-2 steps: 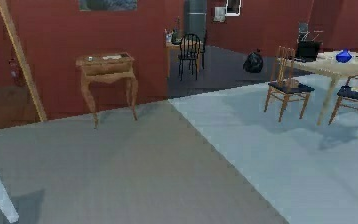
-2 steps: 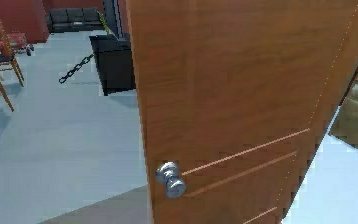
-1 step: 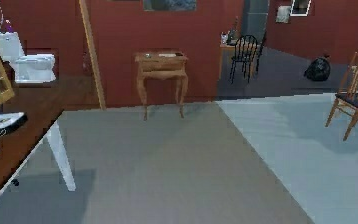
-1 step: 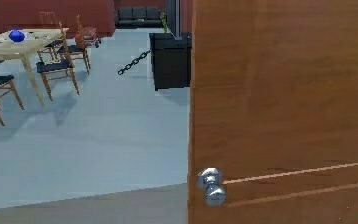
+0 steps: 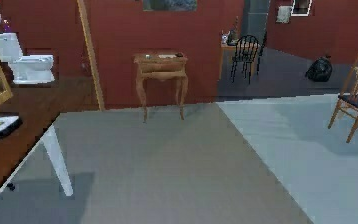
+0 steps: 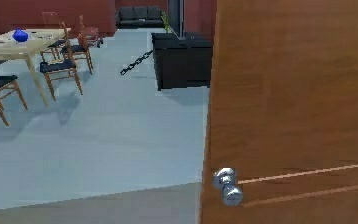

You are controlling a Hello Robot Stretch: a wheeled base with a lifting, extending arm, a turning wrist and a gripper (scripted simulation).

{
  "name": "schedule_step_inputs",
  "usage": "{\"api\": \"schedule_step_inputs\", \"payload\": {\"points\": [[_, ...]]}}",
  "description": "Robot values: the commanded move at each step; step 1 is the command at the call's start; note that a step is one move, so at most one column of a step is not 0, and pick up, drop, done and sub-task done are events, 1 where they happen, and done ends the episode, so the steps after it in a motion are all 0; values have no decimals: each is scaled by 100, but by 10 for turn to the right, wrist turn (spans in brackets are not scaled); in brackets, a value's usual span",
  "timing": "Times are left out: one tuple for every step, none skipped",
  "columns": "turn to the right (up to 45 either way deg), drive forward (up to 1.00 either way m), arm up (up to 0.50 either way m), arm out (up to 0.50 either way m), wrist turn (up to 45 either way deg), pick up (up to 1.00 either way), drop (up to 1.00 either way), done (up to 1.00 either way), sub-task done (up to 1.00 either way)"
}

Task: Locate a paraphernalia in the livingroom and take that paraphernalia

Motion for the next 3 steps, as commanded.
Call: {"api": "schedule_step_inputs", "payload": {"points": [[450, 0, 0, 0, 0, 0, 0, 0, 0], [150, 0, 0, 0, 0, 0, 0, 0, 0], [0, 90, 0, 0, 0, 0, 0, 0, 0]]}}
